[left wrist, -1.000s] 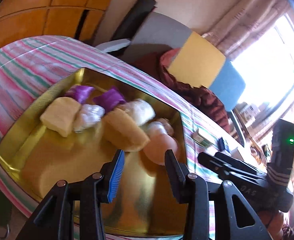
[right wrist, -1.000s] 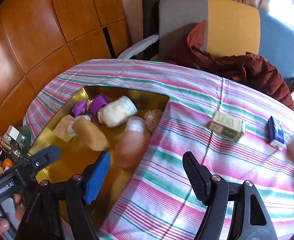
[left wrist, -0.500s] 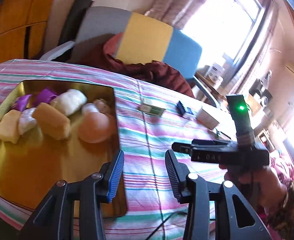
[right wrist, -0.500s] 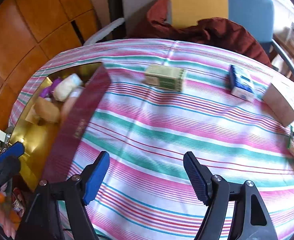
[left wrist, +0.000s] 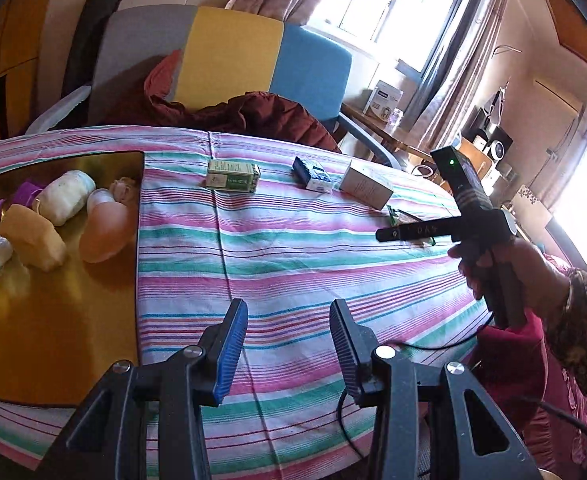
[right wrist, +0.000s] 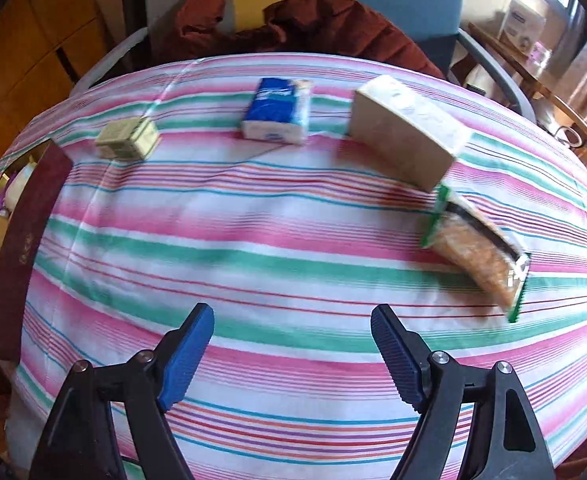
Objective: Organize objects
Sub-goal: 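Move the right tool to the cracker packet and grasp it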
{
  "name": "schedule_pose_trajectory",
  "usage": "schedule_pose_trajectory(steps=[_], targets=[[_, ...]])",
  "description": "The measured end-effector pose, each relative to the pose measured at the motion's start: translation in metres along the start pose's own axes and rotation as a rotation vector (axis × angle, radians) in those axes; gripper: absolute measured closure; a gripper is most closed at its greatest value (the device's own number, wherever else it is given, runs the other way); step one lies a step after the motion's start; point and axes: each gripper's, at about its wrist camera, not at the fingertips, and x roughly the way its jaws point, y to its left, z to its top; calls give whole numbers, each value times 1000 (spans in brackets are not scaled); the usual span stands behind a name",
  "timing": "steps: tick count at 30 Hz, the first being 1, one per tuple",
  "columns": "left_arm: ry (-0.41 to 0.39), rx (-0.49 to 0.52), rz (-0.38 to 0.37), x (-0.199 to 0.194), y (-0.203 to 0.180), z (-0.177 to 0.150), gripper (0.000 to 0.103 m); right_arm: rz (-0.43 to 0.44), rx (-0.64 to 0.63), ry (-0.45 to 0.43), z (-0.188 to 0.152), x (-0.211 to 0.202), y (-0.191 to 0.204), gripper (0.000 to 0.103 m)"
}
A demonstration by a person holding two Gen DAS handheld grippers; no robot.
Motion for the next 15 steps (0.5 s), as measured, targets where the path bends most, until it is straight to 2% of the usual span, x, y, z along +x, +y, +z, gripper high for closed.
schedule_pose_trajectory(steps=[4, 6, 11, 15], targets=[[22, 27, -9, 7, -10, -2, 60, -97, 27, -93, 19, -13, -53, 19], [36, 39, -12, 11, -14, -3, 60, -119, 40, -130, 27, -15, -75, 15], [73, 63, -8, 23, -24, -6, 60, -42, 137, -164, 32, 0, -117, 15], [95, 82, -3, 31, -29, -8, 60, 33, 180, -182, 30, 18, -127, 15]])
